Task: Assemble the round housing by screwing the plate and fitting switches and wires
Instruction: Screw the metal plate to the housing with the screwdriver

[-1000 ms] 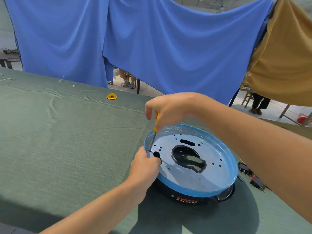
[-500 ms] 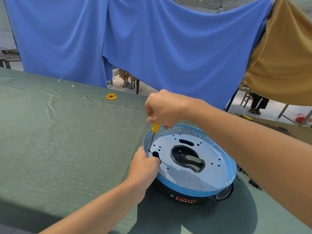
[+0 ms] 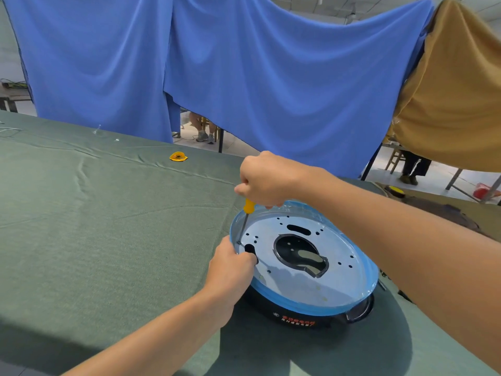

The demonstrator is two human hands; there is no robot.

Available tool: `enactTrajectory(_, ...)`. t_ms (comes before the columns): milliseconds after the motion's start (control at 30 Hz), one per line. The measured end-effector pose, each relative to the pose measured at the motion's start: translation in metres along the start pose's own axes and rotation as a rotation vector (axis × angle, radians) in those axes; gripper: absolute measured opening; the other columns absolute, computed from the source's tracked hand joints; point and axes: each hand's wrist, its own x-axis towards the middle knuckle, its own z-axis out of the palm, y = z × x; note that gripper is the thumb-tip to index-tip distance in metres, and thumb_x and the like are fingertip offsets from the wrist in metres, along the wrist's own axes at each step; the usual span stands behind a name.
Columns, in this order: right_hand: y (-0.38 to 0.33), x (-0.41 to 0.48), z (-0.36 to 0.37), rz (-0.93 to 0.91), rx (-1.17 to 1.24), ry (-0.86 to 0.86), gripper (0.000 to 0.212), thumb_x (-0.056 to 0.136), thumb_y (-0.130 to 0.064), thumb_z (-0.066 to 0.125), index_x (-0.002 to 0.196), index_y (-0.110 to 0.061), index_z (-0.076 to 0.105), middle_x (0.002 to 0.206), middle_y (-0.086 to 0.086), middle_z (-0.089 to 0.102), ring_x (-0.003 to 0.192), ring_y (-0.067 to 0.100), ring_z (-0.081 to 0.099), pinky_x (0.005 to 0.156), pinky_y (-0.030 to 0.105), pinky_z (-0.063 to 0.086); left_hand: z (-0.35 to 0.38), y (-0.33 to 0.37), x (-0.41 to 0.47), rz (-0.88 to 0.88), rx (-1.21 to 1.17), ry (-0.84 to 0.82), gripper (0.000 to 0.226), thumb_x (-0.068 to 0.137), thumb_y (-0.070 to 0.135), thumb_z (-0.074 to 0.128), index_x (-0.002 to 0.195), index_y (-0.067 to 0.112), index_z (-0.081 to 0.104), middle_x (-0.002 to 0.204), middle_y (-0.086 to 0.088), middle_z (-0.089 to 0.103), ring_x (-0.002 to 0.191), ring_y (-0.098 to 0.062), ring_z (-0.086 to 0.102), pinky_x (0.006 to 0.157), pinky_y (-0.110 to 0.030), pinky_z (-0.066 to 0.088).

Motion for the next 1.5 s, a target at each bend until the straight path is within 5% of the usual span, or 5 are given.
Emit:
enactTrajectory(533,-0.011,-0.002,-0.012,-0.09,0.007,-0.193,0.025,0.088,-0.019,0.063,0.111,-0.008,0.063,0.093,0.009,0.069,0.064,0.017,0.066,0.042,0.016,0.044,-0.001,0.001,-0.002,0.021,0.009,-0.008,0.031,0.082,0.003,0.051,0.104,0.022,0.061,0.1,-0.003,0.069,0.095,-0.023,0.064,0.085,-0.042,0.053)
enactTrajectory(733,-0.012,0.0,0.004,-0.027,-0.013,0.107,0.039,0.096,-0.03,0.057,0.065,-0.012,0.042,0.06,0.006,0.053,0.051,0.019,0.057,0.044,0.025,0.037,-0.001,0.001,-0.003,0.013,-0.005,-0.012,0.031,0.081,0.003,0.051,0.102,0.023,0.061,0.099,-0.003,0.069,0.094,-0.024,0.064,0.079,-0.039,0.052)
enactTrajectory(933,-0.01,0.0,-0.01,-0.018,0.016,-0.148,0.019,0.093,-0.031,0.056,0.103,-0.014,0.055,0.09,0.004,0.065,0.054,0.013,0.062,0.037,0.016,0.04,-0.001,0.0,-0.002,0.015,-0.011,-0.011,0.031,0.083,0.002,0.052,0.102,0.025,0.06,0.099,-0.002,0.069,0.094,-0.023,0.065,0.088,-0.045,0.054)
enactTrajectory(1233,-0.003,0.001,-0.007,0.039,-0.015,-0.091,0.046,0.097,-0.048,0.049,0.075,-0.008,0.056,0.061,0.006,0.058,0.043,0.018,0.059,0.045,0.023,0.039,-0.001,0.0,-0.001,0.01,-0.018,-0.007,0.031,0.085,0.003,0.053,0.106,0.025,0.059,0.102,-0.001,0.069,0.096,-0.022,0.065,0.09,-0.046,0.054)
enactTrajectory(1500,-0.003,-0.003,-0.004,-0.034,-0.039,-0.031,0.023,0.091,-0.007,0.052,0.072,-0.004,0.062,0.056,0.004,0.067,0.05,0.016,0.064,0.046,0.019,0.046,0.0,0.0,-0.001,0.006,-0.001,-0.004,0.03,0.084,0.004,0.053,0.104,0.026,0.058,0.102,-0.002,0.068,0.096,-0.023,0.065,0.091,-0.048,0.054)
